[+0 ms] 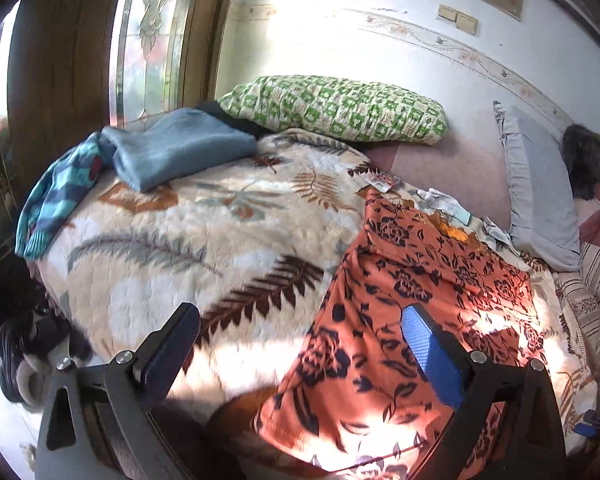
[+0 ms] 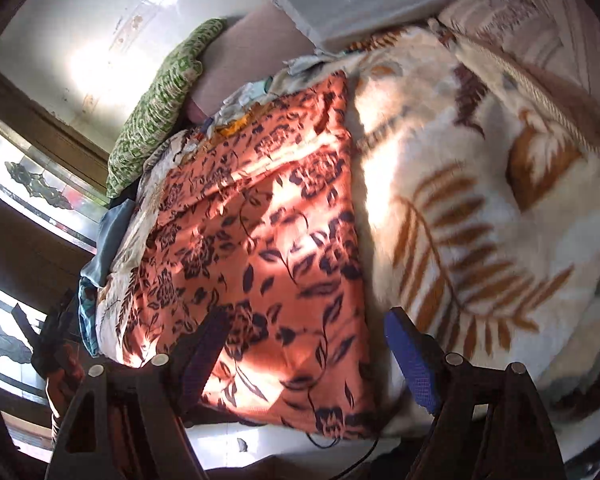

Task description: Fold small clothes

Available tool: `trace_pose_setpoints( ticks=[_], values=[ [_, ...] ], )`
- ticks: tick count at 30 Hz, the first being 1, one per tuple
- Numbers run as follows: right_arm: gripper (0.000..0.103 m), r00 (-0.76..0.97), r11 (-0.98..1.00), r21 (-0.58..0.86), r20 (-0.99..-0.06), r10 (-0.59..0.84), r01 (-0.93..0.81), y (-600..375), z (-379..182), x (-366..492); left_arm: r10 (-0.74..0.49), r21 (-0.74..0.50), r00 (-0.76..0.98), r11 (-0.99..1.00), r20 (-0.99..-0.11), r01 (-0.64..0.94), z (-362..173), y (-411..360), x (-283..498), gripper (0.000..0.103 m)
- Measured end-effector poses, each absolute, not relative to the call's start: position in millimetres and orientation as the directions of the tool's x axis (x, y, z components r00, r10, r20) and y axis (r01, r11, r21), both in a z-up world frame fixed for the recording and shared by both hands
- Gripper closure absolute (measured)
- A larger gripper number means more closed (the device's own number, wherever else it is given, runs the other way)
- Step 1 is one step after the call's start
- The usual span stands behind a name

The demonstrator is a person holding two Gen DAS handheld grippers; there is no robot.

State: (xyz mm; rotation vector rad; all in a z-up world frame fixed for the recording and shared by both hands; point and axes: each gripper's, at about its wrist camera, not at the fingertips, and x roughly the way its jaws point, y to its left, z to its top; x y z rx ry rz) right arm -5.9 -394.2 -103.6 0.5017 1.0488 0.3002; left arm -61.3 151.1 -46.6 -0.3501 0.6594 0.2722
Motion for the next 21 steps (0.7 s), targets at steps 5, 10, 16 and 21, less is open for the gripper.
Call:
trace_pose_setpoints(
  ticks=[5, 10, 16, 21],
  values=[
    [0.020, 0.427, 0.767, 0.641, -0.701, 0.571, 0.027, -392, -141, -31, -0.012, -0.311, 0.659, 0.888, -0.752, -0.339, -84, 143, -67, 0.002],
    [0.020, 0.428, 0.746, 0.664, -0.688, 0.585, 0.048, -387, -152, -22, -0.118, -0.383, 0.565, 0.843, -0.816, -0.377, -123, 151, -59, 0.002],
    [0.020, 0.372, 0.784, 0.619, -0.740, 0.560, 0.053, -373, -165, -15, -0.087, -0.352, 0.580, 0.864, -0.810, -0.361, -128, 151, -51, 0.003],
    [0.020, 0.366, 0.778, 0.626, -0.737, 0.568, 0.055, -374, -166, -16, -0.139, -0.345, 0.460, 0.848, -0.877, -0.402, -156, 163, -37, 0.068]
  ],
)
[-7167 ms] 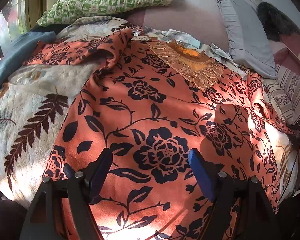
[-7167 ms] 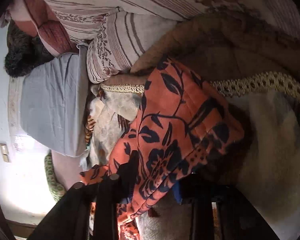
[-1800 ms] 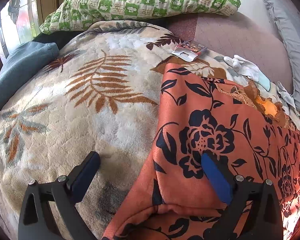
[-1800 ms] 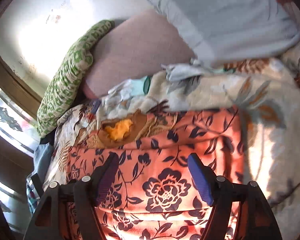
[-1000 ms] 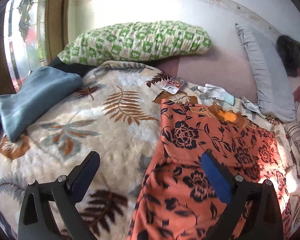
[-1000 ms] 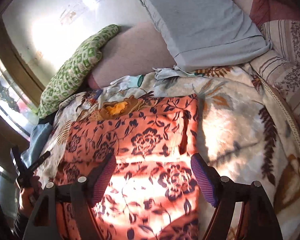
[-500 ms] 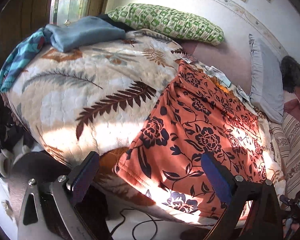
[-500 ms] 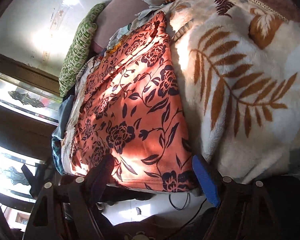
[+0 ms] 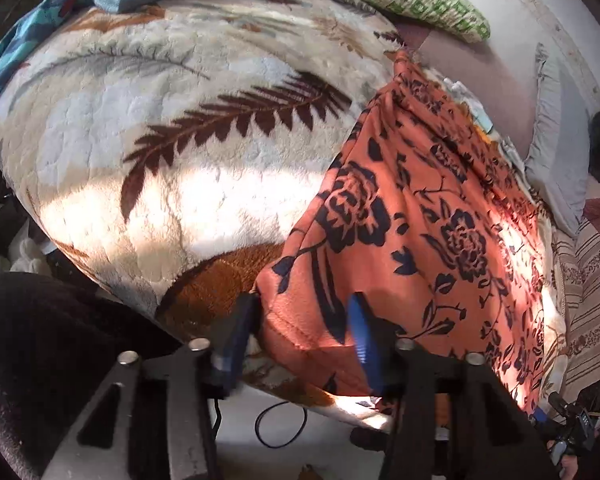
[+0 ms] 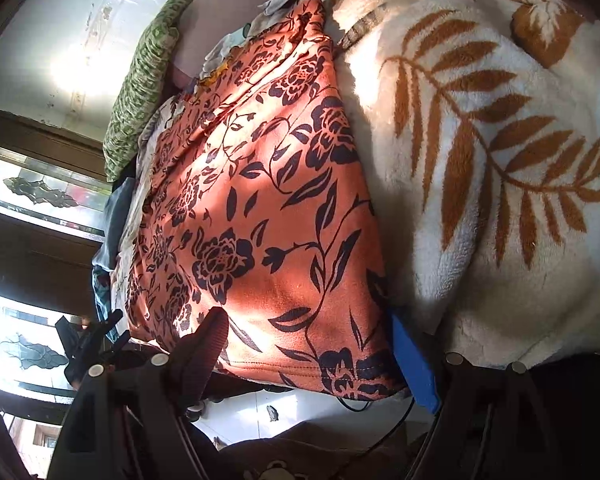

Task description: Fold small clothes

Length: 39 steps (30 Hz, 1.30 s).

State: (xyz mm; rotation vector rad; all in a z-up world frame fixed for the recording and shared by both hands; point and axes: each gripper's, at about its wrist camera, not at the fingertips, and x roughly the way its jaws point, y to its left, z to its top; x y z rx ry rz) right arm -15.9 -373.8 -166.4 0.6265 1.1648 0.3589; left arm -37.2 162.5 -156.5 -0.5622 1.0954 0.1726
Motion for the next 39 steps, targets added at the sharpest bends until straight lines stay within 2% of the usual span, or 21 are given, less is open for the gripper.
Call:
trace_pose_setpoints(
  ticks=[1, 3, 4, 8, 10, 12, 13, 14, 15, 16, 17, 18, 20, 22, 25, 29, 34, 39],
  values=[
    [0.020, 0.368, 0.772, 0.633, -0.732, 0.573, 0.059, -375, -167, -16, -0.122, -0.335, 0.468, 0.851, -0.875, -0.404, -156, 164, -38, 0.073],
    [0.020, 0.376, 0.755, 0.653, -0.717, 0.587, 0.066, -379, -166, -17, -0.132, -0.351, 0.493, 0.855, -0.860, -0.382, -152, 165, -41, 0.093],
    [0.020, 0.391, 0.752, 0.656, -0.711, 0.585, 0.069, -382, -162, -19, -0.139, -0.358, 0.500, 0.856, -0.855, -0.373, -150, 164, -42, 0.094],
    [0.020, 0.447, 0.745, 0.665, -0.682, 0.579, 0.051, -388, -145, -26, -0.139, -0.358, 0.500, 0.855, -0.855, -0.375, -154, 163, -41, 0.093],
    [0.020, 0.422, 0.778, 0.623, -0.727, 0.541, 0.076, -387, -149, -22, -0.145, -0.364, 0.500, 0.853, -0.854, -0.374, -154, 162, -40, 0.088],
    [0.021, 0.363, 0.779, 0.620, -0.749, 0.555, 0.088, -382, -164, -17, -0.161, -0.378, 0.508, 0.854, -0.846, -0.359, -153, 160, -39, 0.071],
    [0.025, 0.328, 0.790, 0.607, -0.766, 0.553, 0.087, -377, -170, -15, -0.174, -0.390, 0.514, 0.853, -0.840, -0.347, -153, 158, -39, 0.060],
    [0.031, 0.297, 0.802, 0.592, -0.782, 0.548, 0.079, -373, -174, -13, -0.178, -0.389, 0.515, 0.858, -0.838, -0.337, -152, 155, -38, 0.059],
    [0.036, 0.279, 0.805, 0.589, -0.787, 0.550, 0.076, -371, -177, -12, -0.161, -0.364, 0.508, 0.871, -0.846, -0.330, -151, 151, -37, 0.063],
    [0.053, 0.265, 0.804, 0.589, -0.790, 0.552, 0.079, -370, -179, -12, -0.147, -0.338, 0.503, 0.888, -0.852, -0.313, -150, 148, -36, 0.100],
    [0.087, 0.249, 0.800, 0.595, -0.789, 0.561, 0.081, -369, -181, -11, -0.144, -0.322, 0.499, 0.901, -0.855, -0.291, -149, 145, -35, 0.098],
    [0.095, 0.232, 0.801, 0.594, -0.792, 0.564, 0.081, -366, -184, -11, -0.150, -0.331, 0.509, 0.899, -0.848, -0.286, -147, 145, -36, 0.098],
    [0.095, 0.232, 0.808, 0.585, -0.798, 0.556, 0.076, -363, -183, -12, -0.177, -0.372, 0.535, 0.884, -0.826, -0.282, -139, 149, -38, 0.098],
    [0.095, 0.251, 0.775, 0.627, -0.764, 0.595, 0.070, -365, -177, -13, -0.213, -0.421, 0.567, 0.867, -0.796, -0.266, -129, 154, -41, 0.098],
    [0.095, 0.297, 0.687, 0.724, -0.670, 0.680, 0.063, -372, -161, -13, -0.265, -0.498, 0.622, 0.835, -0.737, -0.233, -109, 159, -37, 0.098],
    [0.095, 0.382, 0.524, 0.850, -0.501, 0.776, 0.051, -389, -140, -2, -0.306, -0.568, 0.701, 0.806, -0.644, -0.169, -69, 166, -21, 0.098],
    [0.095, 0.482, 0.375, 0.927, -0.325, 0.814, -0.007, -404, -104, 30, -0.318, -0.576, 0.753, 0.812, -0.576, -0.098, -23, 167, 35, 0.098],
    [0.095, 0.529, 0.354, 0.934, -0.277, 0.802, -0.048, -411, -68, 114, -0.303, -0.525, 0.754, 0.849, -0.584, -0.066, -2, 165, 139, 0.098]
  ],
)
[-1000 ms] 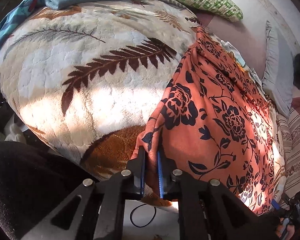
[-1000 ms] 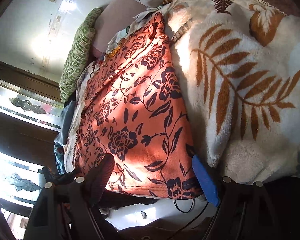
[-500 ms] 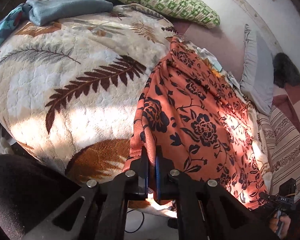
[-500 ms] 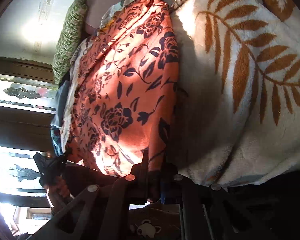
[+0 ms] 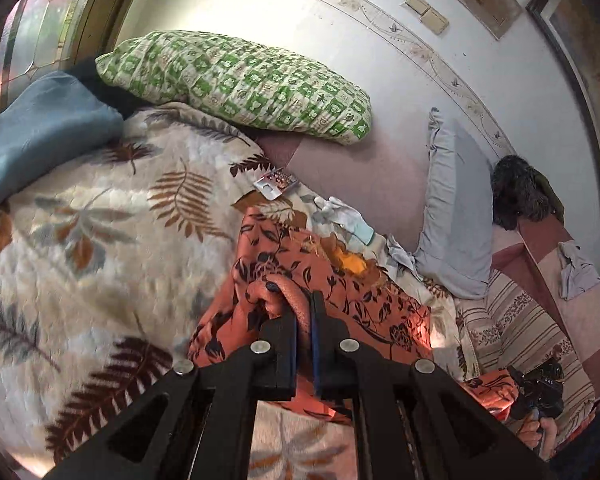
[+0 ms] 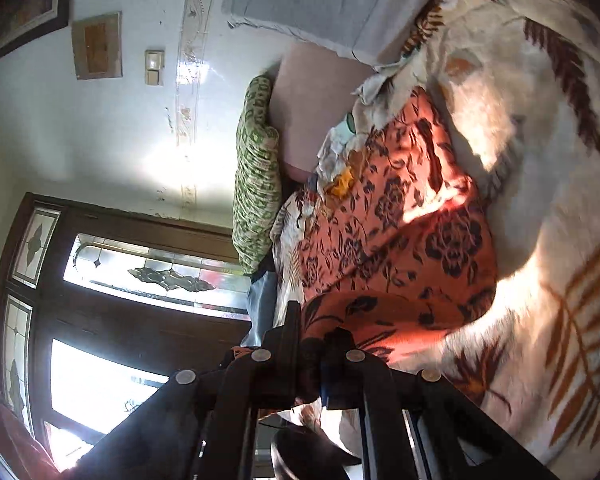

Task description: Fold small clothes

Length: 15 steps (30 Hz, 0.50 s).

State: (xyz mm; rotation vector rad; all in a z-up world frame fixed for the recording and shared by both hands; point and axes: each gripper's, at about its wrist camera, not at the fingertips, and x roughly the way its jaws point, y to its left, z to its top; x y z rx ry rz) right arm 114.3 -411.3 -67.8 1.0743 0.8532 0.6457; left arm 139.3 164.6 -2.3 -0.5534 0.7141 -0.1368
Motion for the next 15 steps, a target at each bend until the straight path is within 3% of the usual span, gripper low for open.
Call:
trace_pose_setpoints(
  ticks=[4, 7, 8, 9, 10, 11, 12, 13, 15],
  values=[
    [0.095, 0.547, 0.382, 0.924, -0.306, 0.779, -0.027, -414, -57, 214, -0.271, -0.500, 0.727, 0.859, -0.630, -0.113, -22, 164, 244, 0.097],
    [0.092, 0.558, 0.413, 0.909, -0.374, 0.741, 0.061, -417, -78, 291, -0.252, -0.483, 0.660, 0.855, -0.707, -0.191, -71, 161, 320, 0.093],
    [0.091, 0.553, 0.421, 0.901, -0.403, 0.729, 0.102, -416, -93, 316, -0.237, -0.453, 0.615, 0.864, -0.752, -0.220, -93, 157, 343, 0.087],
    [0.089, 0.533, 0.442, 0.885, -0.446, 0.719, 0.145, -416, -110, 338, -0.195, -0.393, 0.565, 0.884, -0.802, -0.253, -115, 155, 365, 0.066],
    [0.075, 0.515, 0.464, 0.864, -0.494, 0.701, 0.197, -415, -130, 356, -0.160, -0.347, 0.532, 0.898, -0.832, -0.273, -132, 154, 379, 0.054],
    [0.038, 0.507, 0.492, 0.830, -0.552, 0.662, 0.262, -417, -148, 366, -0.127, -0.322, 0.523, 0.897, -0.843, -0.302, -142, 155, 386, 0.050],
    [0.034, 0.500, 0.505, 0.808, -0.586, 0.637, 0.303, -417, -162, 371, -0.117, -0.322, 0.518, 0.888, -0.848, -0.327, -147, 159, 389, 0.039],
    [0.033, 0.529, 0.468, 0.840, -0.539, 0.656, 0.275, -418, -166, 373, -0.125, -0.338, 0.519, 0.878, -0.846, -0.339, -146, 163, 390, 0.033],
    [0.028, 0.575, 0.485, 0.841, -0.526, 0.627, 0.240, -423, -156, 366, -0.114, -0.360, 0.570, 0.869, -0.814, -0.340, -134, 173, 381, 0.031]
  ],
)
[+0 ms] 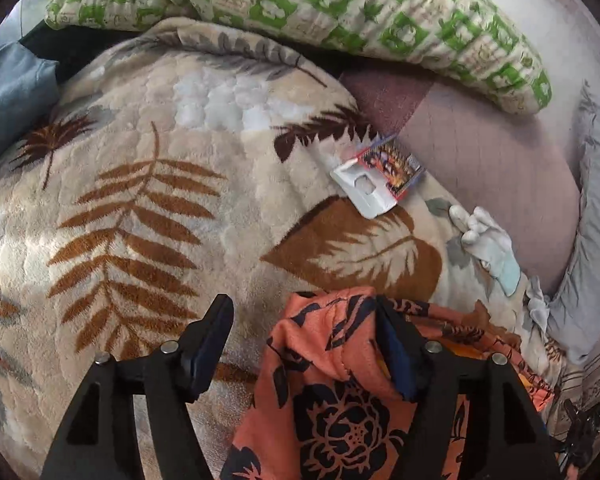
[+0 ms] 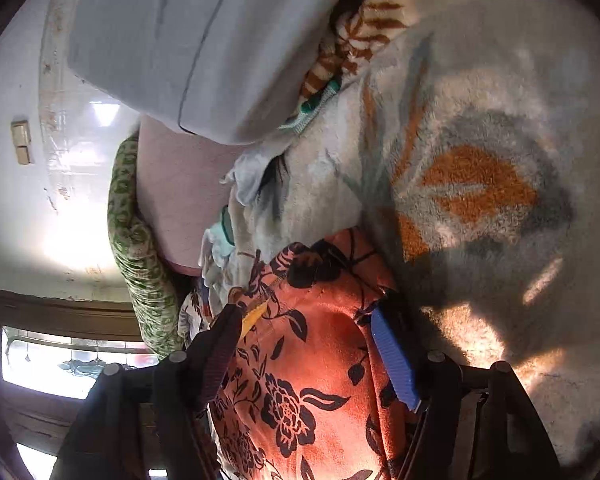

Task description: Fold small clothes

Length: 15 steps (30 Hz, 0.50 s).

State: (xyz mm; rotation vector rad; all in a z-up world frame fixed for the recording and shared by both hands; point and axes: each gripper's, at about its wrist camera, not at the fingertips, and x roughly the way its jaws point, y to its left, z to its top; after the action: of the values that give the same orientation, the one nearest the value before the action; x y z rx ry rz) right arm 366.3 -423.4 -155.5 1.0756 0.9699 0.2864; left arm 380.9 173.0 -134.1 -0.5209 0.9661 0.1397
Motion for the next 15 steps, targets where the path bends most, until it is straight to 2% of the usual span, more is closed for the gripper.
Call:
trace_pose_setpoints(
  ticks=[3, 4, 8, 11, 13, 15],
  values=[
    [0.024, 0.604, 0.618, 0.755, -0.602, 0.522, 0.219, -432, -125, 356, -0.090, -0.350, 0.622, 0.884, -0.778, -0.309, -107, 181, 353, 0.029],
    [0.024, 0.614, 0.629, 0.753, -0.592, 0.522, 0.192, -432, -114, 350, -0.108, -0.360, 0.634, 0.889, -0.766, -0.283, -97, 182, 343, 0.029],
    [0.023, 0.581, 0.583, 0.812, -0.487, 0.652, 0.026, -398, -81, 328, -0.192, -0.378, 0.683, 0.916, -0.705, -0.133, -66, 158, 287, 0.028],
    [0.022, 0.448, 0.570, 0.815, -0.473, 0.759, -0.105, -336, -72, 331, -0.212, -0.321, 0.656, 0.946, -0.725, -0.049, -73, 125, 255, 0.028],
    [0.022, 0.421, 0.684, 0.707, -0.572, 0.704, -0.182, -297, -69, 333, -0.216, -0.285, 0.628, 0.958, -0.748, -0.010, -90, 105, 242, 0.028],
    [0.022, 0.446, 0.800, 0.560, -0.672, 0.592, -0.218, -272, -72, 341, -0.167, -0.222, 0.628, 0.975, -0.760, -0.010, -106, 90, 234, 0.028]
  ],
)
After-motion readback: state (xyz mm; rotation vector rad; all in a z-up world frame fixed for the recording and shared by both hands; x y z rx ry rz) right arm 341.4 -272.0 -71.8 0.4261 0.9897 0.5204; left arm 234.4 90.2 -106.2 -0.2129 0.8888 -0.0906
